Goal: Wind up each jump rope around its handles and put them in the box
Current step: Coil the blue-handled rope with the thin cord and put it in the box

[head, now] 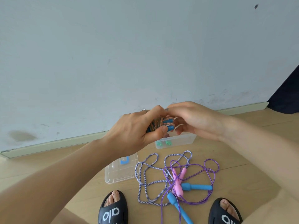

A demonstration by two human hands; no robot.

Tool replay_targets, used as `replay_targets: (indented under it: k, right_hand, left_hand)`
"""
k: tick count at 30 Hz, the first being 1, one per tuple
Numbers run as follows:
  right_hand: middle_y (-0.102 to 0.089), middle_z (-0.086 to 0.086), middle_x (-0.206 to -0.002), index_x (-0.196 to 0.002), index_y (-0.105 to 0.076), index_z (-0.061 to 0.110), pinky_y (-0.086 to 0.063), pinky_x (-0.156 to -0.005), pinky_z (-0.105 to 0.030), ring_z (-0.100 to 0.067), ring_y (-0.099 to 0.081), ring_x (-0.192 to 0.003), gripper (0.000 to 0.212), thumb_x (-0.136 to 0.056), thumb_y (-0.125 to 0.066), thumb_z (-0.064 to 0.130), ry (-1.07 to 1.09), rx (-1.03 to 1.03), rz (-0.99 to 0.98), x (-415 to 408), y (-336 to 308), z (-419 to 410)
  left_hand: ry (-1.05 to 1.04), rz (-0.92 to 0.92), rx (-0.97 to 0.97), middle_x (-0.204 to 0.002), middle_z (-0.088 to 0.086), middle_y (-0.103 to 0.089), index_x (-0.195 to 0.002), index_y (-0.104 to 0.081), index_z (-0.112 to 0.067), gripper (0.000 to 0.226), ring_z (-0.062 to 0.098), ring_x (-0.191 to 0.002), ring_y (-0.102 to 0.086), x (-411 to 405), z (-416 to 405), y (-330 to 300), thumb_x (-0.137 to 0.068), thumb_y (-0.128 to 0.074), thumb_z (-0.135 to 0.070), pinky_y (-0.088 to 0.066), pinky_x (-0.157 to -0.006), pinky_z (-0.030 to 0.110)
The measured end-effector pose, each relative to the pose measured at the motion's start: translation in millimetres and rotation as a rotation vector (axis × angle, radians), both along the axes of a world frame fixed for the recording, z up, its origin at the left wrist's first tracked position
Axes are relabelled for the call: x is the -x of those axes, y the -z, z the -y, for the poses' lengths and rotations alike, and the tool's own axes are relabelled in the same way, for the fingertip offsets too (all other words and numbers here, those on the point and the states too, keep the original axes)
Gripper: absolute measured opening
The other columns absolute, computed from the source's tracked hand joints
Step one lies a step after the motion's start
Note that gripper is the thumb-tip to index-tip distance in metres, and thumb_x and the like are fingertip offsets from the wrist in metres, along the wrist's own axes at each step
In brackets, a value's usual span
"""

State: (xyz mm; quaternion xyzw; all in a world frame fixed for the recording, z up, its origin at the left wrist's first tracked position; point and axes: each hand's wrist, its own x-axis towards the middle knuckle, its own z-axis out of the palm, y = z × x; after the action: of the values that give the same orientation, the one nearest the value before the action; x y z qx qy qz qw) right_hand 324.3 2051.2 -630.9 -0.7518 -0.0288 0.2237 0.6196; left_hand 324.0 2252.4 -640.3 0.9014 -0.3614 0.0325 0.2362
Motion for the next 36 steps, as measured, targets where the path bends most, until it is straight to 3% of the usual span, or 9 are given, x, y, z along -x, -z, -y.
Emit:
replay_targets:
  k: [5,9,14,19,26,30,32,36]
  right_hand:
    - [-0.062,-0.009,-0.084,-0.096,-0.067,0.004,-0.042,-0.068,-0.030,-0.018,-0.053,-0.074,0.019,-0.099,-0.054,0.017,-0.120,-0.092,-0.051,1,-4,13]
    - [-0.066,-0.006,-0.085,-0.110,-0.063,-0.013,-0.049,-0.067,-0.022,-0.013,-0.058,-0.072,0.041,-0.091,-0.061,0.023,-0.209,-0.124,-0.124,3,-5,22]
    - [-0.065,-0.002,-0.071,-0.088,-0.066,0.003,-0.048,-0.055,-0.018,-0.010,-0.057,-0.058,0.016,-0.090,-0.061,0.018,-0.223,-0.196,-0.217,9,-7,27]
    - [-0.059,-0.004,-0.071,-0.082,-0.066,0.011,-0.042,-0.046,-0.015,-0.006,-0.052,-0.049,0.006,-0.086,-0.063,0.014,-0.132,-0.351,-0.318,14,0,22]
    - [-0.060,-0.001,-0.068,-0.087,-0.064,0.006,-0.042,-0.044,-0.012,-0.003,-0.050,-0.048,0.007,-0.085,-0.060,0.012,-0.097,-0.422,-0.330,17,2,15]
    - [-0.064,-0.003,-0.070,-0.094,-0.066,0.003,-0.048,-0.052,-0.014,-0.006,-0.055,-0.054,0.011,-0.089,-0.060,0.011,-0.065,-0.400,-0.290,18,7,12]
    - [-0.066,-0.007,-0.077,-0.099,-0.067,0.002,-0.051,-0.058,-0.017,-0.010,-0.058,-0.061,0.017,-0.087,-0.064,0.013,-0.062,-0.365,-0.246,18,11,10]
    - [-0.063,-0.011,-0.080,-0.095,-0.068,0.006,-0.050,-0.057,-0.022,-0.016,-0.057,-0.063,0.019,-0.079,-0.071,0.015,-0.004,-0.286,-0.120,18,11,10]
  left_hand:
    - [0.019,-0.048,0.026,-0.076,-0.019,-0.055,-0.111,-0.041,-0.040,0.031,0.011,-0.065,-0.051,0,-3,1,-0.089,-0.036,-0.061,-0.043,-0.058,0.031]
    - [0.064,-0.083,0.001,-0.079,-0.017,-0.055,-0.112,-0.038,-0.042,0.031,0.009,-0.065,-0.051,4,-4,3,-0.088,-0.035,-0.062,-0.043,-0.059,0.030]
    - [0.135,-0.181,0.077,-0.087,-0.006,-0.063,-0.119,-0.033,-0.043,0.033,0.019,-0.068,-0.055,12,-2,3,-0.091,-0.040,-0.059,-0.048,-0.064,0.040]
    - [0.199,-0.250,0.192,-0.087,-0.003,-0.063,-0.116,-0.032,-0.041,0.027,0.027,-0.068,-0.058,21,0,-1,-0.094,-0.046,-0.052,-0.049,-0.064,0.043]
    - [0.199,-0.252,0.199,-0.080,-0.006,-0.062,-0.115,-0.038,-0.041,0.023,0.027,-0.066,-0.055,25,-2,-1,-0.095,-0.044,-0.051,-0.049,-0.061,0.043]
    - [0.165,-0.321,0.188,-0.081,-0.007,-0.064,-0.110,-0.037,-0.039,0.023,0.025,-0.068,-0.056,26,-2,2,-0.093,-0.045,-0.053,-0.049,-0.064,0.042]
    - [0.151,-0.313,0.145,-0.077,-0.006,-0.063,-0.109,-0.038,-0.037,0.030,0.019,-0.066,-0.054,26,-4,3,-0.090,-0.044,-0.059,-0.048,-0.063,0.037]
    - [0.165,-0.235,0.045,-0.075,-0.029,-0.056,-0.105,-0.035,-0.038,0.032,0.007,-0.063,-0.049,27,-3,4,-0.086,-0.040,-0.063,-0.034,-0.056,0.016]
